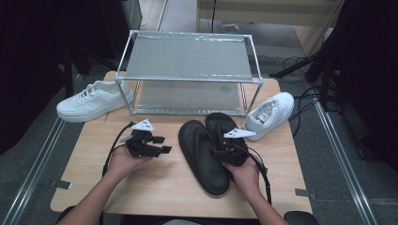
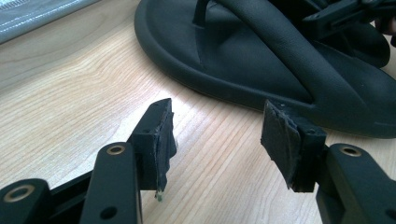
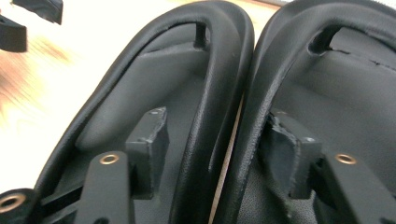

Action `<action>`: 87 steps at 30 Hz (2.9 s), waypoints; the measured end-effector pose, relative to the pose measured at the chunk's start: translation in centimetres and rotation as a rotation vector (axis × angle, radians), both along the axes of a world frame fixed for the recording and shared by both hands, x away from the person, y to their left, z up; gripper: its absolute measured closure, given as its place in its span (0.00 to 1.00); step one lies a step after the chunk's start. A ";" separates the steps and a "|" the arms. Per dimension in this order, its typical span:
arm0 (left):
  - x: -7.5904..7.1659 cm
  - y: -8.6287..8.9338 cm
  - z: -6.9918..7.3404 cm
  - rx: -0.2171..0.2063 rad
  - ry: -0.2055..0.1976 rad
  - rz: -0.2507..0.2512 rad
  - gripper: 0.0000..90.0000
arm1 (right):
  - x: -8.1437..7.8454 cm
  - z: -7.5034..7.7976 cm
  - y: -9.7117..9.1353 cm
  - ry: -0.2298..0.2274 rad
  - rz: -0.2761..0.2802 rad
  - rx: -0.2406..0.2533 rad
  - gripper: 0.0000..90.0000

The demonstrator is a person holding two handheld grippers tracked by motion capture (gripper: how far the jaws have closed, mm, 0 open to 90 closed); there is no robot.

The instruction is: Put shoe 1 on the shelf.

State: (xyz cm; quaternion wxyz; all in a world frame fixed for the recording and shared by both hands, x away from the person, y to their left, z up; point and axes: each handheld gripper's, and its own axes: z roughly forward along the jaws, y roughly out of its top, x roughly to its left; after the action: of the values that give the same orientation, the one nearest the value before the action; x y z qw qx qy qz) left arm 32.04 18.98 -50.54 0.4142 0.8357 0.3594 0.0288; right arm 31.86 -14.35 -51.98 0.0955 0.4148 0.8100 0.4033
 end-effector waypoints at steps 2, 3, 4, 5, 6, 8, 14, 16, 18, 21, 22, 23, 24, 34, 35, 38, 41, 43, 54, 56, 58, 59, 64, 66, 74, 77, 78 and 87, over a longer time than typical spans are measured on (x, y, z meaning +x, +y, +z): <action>0.1 0.1 0.0 0.000 0.007 -0.002 0.49 | -0.2 0.0 0.2 -0.026 -0.016 -0.035 0.59; 0.1 0.1 0.0 0.001 0.006 -0.002 0.49 | -0.3 0.0 0.3 -0.043 -0.011 -0.058 0.60; 0.1 0.1 0.0 -0.002 0.007 -0.002 0.48 | -0.3 0.0 0.4 -0.049 -0.012 -0.065 0.61; 0.1 0.1 0.0 -0.002 0.007 0.000 0.48 | -0.3 0.0 0.4 -0.046 -0.017 -0.063 0.62; 0.1 0.2 0.0 -0.003 0.007 0.000 0.48 | -0.4 0.0 0.4 -0.045 -0.021 -0.062 0.62; 0.1 0.2 -0.1 0.000 0.009 0.000 0.48 | -0.4 0.0 0.4 -0.040 -0.028 -0.055 0.64; 0.2 0.3 -0.1 -0.002 0.011 -0.001 0.48 | -0.3 0.1 0.4 -0.020 -0.037 -0.043 0.69; 0.2 0.3 -0.1 -0.007 0.016 -0.008 0.48 | -0.3 0.1 0.3 -0.012 -0.036 -0.039 0.73; 0.2 0.3 -0.1 -0.017 0.012 -0.015 0.47 | -0.3 0.1 0.2 0.005 -0.043 -0.024 0.73; 0.1 0.3 -0.1 -0.025 0.013 -0.020 0.47 | -0.1 0.2 0.1 0.019 -0.052 -0.012 0.75; 0.1 0.2 -0.1 -0.023 0.015 -0.021 0.47 | -0.1 0.2 0.0 0.023 -0.056 -0.009 0.76; 0.1 0.2 -0.1 -0.021 0.018 -0.022 0.46 | 0.0 0.3 0.0 0.030 -0.063 -0.006 0.76; 0.2 0.2 -0.2 -0.015 0.019 -0.023 0.46 | 0.0 0.3 -0.1 0.031 -0.066 -0.006 0.77; 0.1 0.3 -0.1 -0.018 0.015 -0.029 0.46 | 0.3 0.8 -0.7 0.029 -0.096 -0.013 0.83; 0.1 0.3 -0.1 -0.018 0.015 -0.030 0.46 | 0.3 0.8 -0.8 0.027 -0.096 -0.008 0.83; 0.1 0.3 -0.1 -0.017 0.015 -0.029 0.46 | 0.3 1.0 -0.8 0.038 -0.097 0.010 0.83; 0.1 0.4 -0.1 -0.016 0.017 -0.025 0.46 | 0.3 1.2 -0.9 0.026 -0.092 0.002 0.83; 0.1 0.4 -0.1 -0.014 0.019 -0.021 0.46 | 0.3 1.4 -0.9 0.024 -0.092 0.005 0.83; -1.1 1.5 -0.4 0.000 0.026 0.011 0.44 | 1.1 2.2 -0.1 0.010 -0.054 0.018 0.83; -1.3 1.8 -0.4 0.009 0.029 0.017 0.44 | 1.3 2.3 0.2 0.005 -0.045 0.018 0.83; -1.6 2.1 -0.5 0.009 0.029 0.027 0.44 | 1.5 2.4 0.5 0.002 -0.037 0.022 0.83; -1.8 2.3 -0.5 0.008 0.028 0.035 0.44 | 1.6 2.5 0.6 0.004 -0.034 0.024 0.83; -2.6 3.1 -0.6 0.002 0.030 0.065 0.44 | 2.2 2.7 1.4 0.001 -0.015 0.029 0.83; -2.9 3.3 -0.7 0.001 0.029 0.072 0.44 | 2.5 2.8 1.8 -0.005 -0.007 0.029 0.83; -3.9 3.9 -0.8 0.007 0.021 0.097 0.43 | 4.2 3.0 2.7 -0.018 -0.001 0.023 0.83; -4.1 4.1 -0.8 0.009 0.023 0.103 0.43 | 5.0 3.1 3.0 -0.022 0.000 0.027 0.83; -4.2 4.2 -0.8 0.006 0.021 0.107 0.43 | 5.3 3.2 3.1 -0.023 0.001 0.028 0.83; -4.5 4.5 -0.8 0.005 0.015 0.118 0.43 | 8.0 3.3 4.7 -0.047 -0.022 0.023 0.83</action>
State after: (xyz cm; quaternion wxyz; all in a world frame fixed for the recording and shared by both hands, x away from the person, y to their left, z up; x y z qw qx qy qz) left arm 27.55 23.52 -51.31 0.4067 0.8143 0.4114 0.0477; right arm 39.82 -9.65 -48.70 0.1141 0.4152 0.7983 0.4211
